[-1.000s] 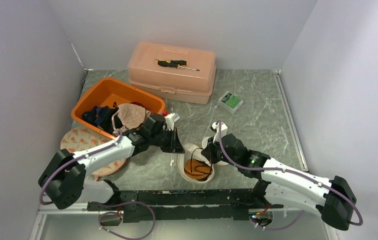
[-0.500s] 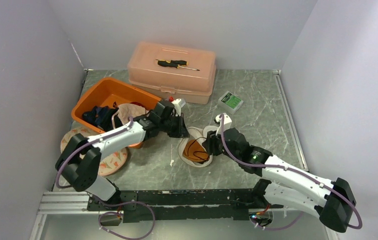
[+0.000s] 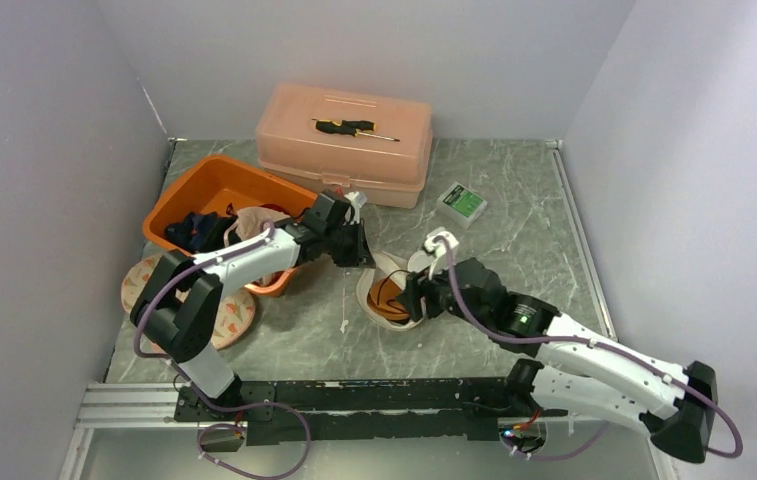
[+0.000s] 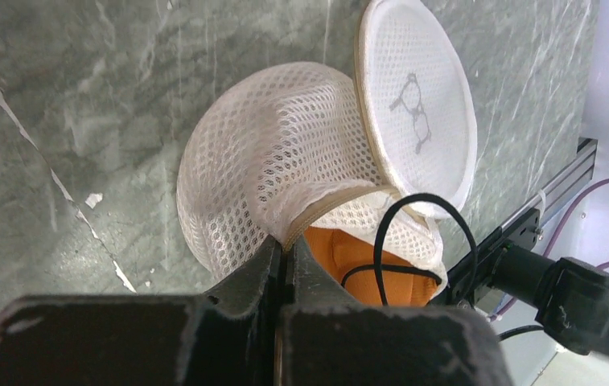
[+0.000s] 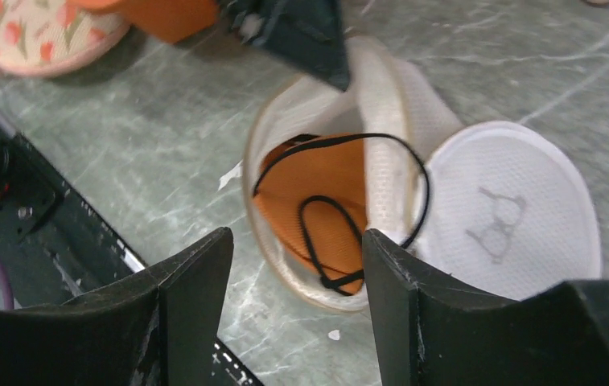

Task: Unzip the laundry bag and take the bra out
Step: Pick up the bra from the laundry bag.

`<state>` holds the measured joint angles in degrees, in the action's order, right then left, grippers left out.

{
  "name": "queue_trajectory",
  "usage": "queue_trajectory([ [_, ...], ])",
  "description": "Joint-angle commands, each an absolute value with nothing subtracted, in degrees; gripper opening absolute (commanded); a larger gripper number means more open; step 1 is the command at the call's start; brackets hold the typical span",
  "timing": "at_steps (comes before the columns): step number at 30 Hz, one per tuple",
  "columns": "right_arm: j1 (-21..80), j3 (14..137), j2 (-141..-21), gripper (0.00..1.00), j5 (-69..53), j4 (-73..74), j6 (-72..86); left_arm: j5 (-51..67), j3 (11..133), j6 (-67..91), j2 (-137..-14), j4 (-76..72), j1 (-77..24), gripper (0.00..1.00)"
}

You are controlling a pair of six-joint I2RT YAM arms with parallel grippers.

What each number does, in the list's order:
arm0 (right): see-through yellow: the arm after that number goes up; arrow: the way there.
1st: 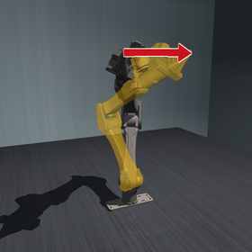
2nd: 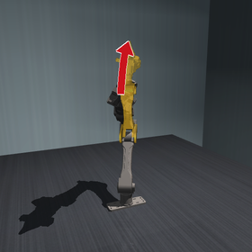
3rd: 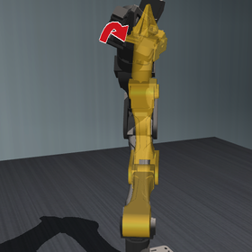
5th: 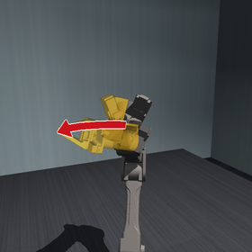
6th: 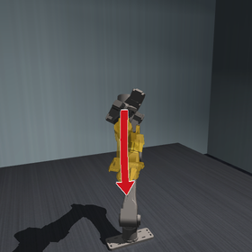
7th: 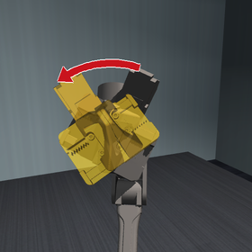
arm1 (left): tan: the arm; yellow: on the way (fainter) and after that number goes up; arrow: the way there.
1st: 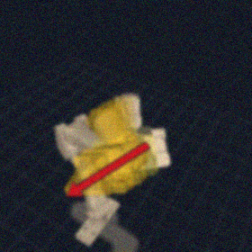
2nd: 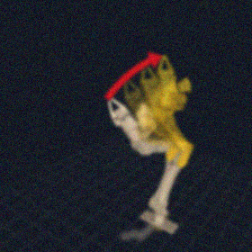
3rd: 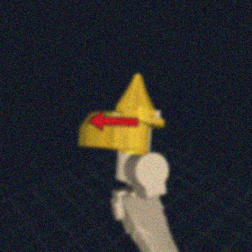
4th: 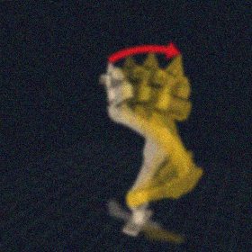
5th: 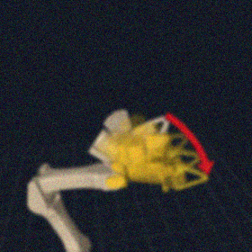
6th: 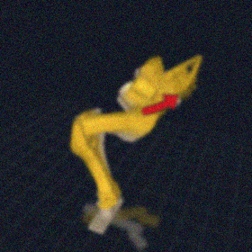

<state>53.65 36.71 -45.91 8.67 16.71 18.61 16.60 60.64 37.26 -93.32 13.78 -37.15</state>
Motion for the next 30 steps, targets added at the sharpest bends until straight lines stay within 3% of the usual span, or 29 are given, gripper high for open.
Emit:
queue_trajectory([
  [1, 60.22, 40.48, -52.45, 0.65, 11.13, 16.42, 14.05, 16.36, 64.65, 37.42, -95.40, 14.46, -35.85, 0.03],
  [17, 63.02, 43.90, -68.20, 0.71, 16.84, 11.23, 6.33, 18.22, 65.92, 36.36, -98.20, 16.52, -35.33, 0.03],
  [30, 63.81, 43.66, -73.10, 0.60, 15.19, 10.95, 4.11, 19.60, 65.93, 36.89, -98.04, 16.20, -35.33, 0.03],
])
